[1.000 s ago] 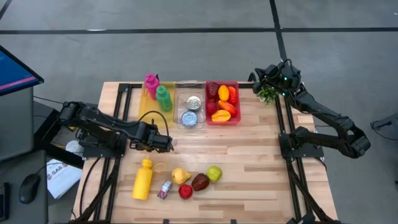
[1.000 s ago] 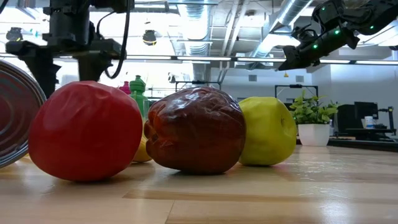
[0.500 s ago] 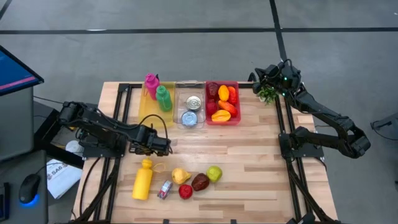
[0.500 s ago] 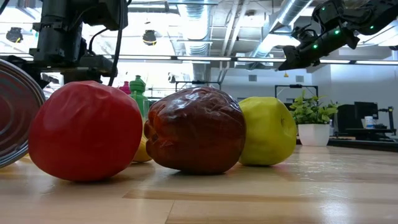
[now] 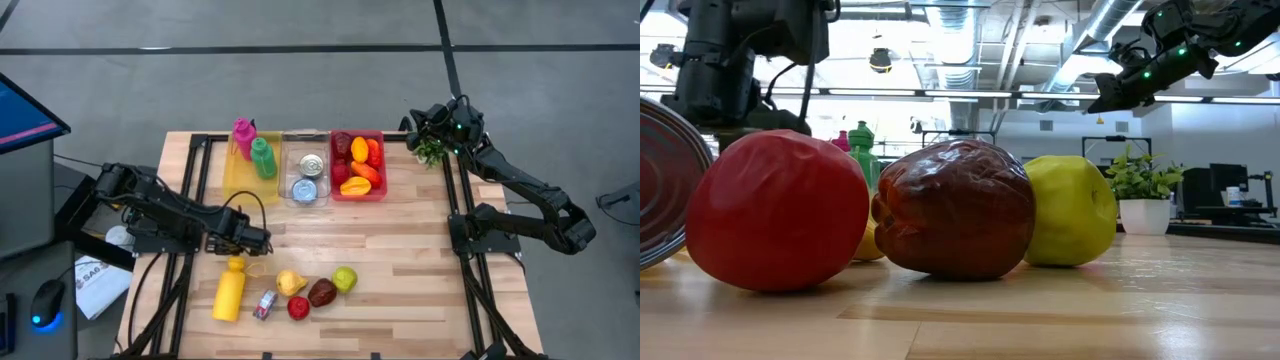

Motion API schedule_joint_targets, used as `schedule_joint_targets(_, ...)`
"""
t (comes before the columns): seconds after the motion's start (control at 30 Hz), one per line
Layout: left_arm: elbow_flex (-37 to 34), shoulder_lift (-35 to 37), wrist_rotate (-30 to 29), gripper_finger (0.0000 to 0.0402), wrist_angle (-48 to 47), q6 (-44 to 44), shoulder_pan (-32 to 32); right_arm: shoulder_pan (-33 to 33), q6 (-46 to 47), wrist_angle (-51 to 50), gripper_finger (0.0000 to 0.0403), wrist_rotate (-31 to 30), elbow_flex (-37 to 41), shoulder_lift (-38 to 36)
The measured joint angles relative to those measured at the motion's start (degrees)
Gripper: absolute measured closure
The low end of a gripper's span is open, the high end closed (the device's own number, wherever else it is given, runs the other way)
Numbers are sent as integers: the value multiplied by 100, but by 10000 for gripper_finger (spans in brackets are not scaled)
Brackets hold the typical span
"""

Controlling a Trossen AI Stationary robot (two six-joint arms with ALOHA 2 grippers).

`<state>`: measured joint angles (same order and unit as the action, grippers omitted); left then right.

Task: Pick & Place Food Item
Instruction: Put the yellow tumbler into the yellow bin

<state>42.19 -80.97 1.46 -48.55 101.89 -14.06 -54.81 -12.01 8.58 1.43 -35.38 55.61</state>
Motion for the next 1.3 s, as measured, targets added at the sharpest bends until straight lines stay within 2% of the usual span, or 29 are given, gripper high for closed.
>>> schedule_joint_targets(0.27,-82,0,-3,118,27,213,-227,0,1,2,400,0,-2,1)
schedule_joint_targets(0.9,-82,0,-7,119,80,214,-232,0,0,2,400,0,-2,1)
schedule_joint_targets(1.3,-80,0,-9,193,106,216,-232,0,0,2,400,1,-1,1)
